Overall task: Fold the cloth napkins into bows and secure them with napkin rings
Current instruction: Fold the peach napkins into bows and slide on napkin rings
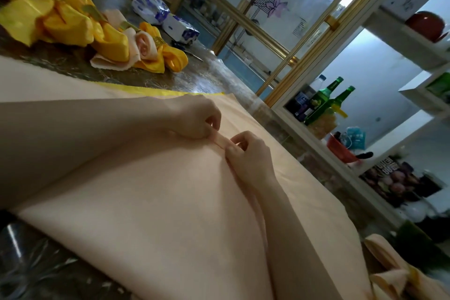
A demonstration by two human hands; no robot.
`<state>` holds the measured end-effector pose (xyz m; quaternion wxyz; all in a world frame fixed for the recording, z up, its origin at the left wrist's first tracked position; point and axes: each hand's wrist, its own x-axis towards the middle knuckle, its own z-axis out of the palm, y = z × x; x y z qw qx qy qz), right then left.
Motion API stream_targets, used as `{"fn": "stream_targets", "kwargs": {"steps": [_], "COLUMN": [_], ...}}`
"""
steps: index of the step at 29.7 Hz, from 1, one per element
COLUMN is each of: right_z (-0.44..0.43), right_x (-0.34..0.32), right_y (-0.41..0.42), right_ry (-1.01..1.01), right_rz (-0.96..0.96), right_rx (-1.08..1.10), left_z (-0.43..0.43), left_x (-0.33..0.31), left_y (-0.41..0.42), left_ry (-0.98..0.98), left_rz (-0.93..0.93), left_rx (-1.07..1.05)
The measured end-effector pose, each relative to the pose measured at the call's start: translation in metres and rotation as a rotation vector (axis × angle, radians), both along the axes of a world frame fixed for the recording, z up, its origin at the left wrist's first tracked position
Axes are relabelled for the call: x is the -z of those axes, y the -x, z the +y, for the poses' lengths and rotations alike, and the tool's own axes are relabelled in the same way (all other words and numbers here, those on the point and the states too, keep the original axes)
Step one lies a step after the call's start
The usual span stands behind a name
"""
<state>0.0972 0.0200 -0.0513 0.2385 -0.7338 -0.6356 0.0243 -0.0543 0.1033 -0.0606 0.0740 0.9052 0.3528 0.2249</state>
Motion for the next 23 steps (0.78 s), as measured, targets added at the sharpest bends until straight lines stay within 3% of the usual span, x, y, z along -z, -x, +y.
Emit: {"fn": "stream_targets", "kwargs": {"steps": [3, 7, 13, 17, 23], "right_z": [0.001, 0.001, -0.003, -0.007, -0.013], "right_x": [0.002, -0.001, -0.011, -0.033, -0.025], "right_y": [0.002, 0.002, 0.008, 0.007, 0.002], "right_ry": [-0.045, -0.093, 0.072, 0.375, 0.258], "right_rz": [-0.097, -0.057, -0.122, 0.104, 0.169], "right_rx": [-0.055, -0.105, -0.168, -0.123, -0.099], "left_z": [-0.009, -0.014, -0.020, -0.020, -0.016], "left_x": [-0.006, -0.010, -0.011, -0.008, -0.012], "left_y": [-0.007, -0.007, -0.011, -0.014, -0.002], "left_ry": [0.017, 0.001, 0.027, 0.143, 0.266], "left_rz": [0.023, 0.018, 0.061, 0.120, 0.037], "left_rx": [-0.029, 0.003, -0.037, -0.072, 0.022]}}
